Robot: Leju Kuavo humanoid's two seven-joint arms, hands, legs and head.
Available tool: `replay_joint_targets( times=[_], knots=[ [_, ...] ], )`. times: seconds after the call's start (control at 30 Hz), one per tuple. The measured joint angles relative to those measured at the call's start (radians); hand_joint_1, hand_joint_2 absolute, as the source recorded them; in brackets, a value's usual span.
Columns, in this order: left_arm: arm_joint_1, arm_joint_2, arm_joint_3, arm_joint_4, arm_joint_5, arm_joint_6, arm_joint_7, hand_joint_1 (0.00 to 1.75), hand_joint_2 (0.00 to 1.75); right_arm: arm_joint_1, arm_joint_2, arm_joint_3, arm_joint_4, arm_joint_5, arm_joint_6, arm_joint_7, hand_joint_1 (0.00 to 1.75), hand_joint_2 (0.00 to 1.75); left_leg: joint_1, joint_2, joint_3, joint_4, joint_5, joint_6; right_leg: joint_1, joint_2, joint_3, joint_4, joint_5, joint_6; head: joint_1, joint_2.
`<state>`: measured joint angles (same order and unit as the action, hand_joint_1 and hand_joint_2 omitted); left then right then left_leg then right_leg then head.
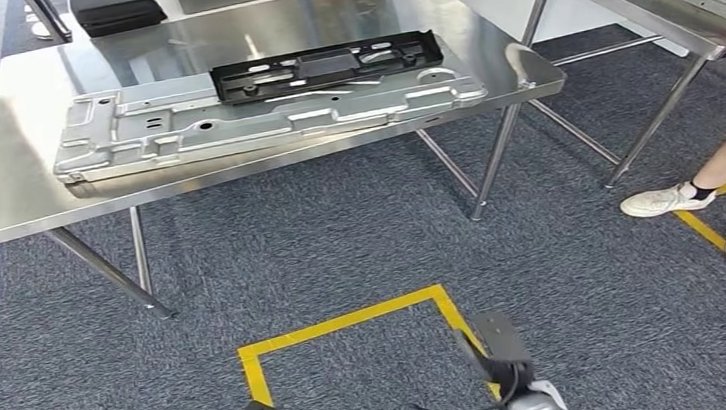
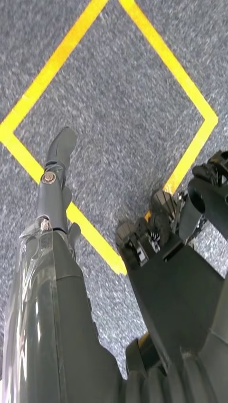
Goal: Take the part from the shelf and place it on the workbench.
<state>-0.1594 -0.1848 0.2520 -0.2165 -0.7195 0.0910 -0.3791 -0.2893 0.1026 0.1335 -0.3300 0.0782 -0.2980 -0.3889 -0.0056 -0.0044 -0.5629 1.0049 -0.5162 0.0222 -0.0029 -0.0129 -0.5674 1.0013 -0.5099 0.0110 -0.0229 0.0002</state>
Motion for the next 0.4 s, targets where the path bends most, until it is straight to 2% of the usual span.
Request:
replay_joint_targets(
  times=[0.1,0.3,0.4],
  knots=[
    [0.006,0.001,0.004,0.000,0.000,0.001,0.017,0.00,1.75,0.071,-0.001,-0.059,0.041,-0.017,0.009,0.071,0.00,1.75,0.000,0.000,0.000,-0.001,0.000,0.000,0.000,0.001,-0.001,0.000,0.000,0.000,0.000,0.000],
    [0.009,0.001,0.014,0.000,0.000,-0.015,0.066,0.00,1.75,0.159,-0.013,-0.110,0.094,0.009,-0.055,0.205,0.00,1.75,0.000,0.000,0.000,-0.001,0.000,0.000,0.000,0.001,0.000,0.000,-0.001,0.000,0.000,0.000],
    [0.009,0.001,0.017,0.000,0.002,-0.018,0.079,0.00,1.75,0.183,-0.021,-0.111,0.106,0.030,-0.064,0.228,0.00,1.75,0.000,0.000,0.000,-0.001,0.000,0.000,0.000,0.001,0.000,0.000,-0.001,0.000,0.000,0.000]
  ],
)
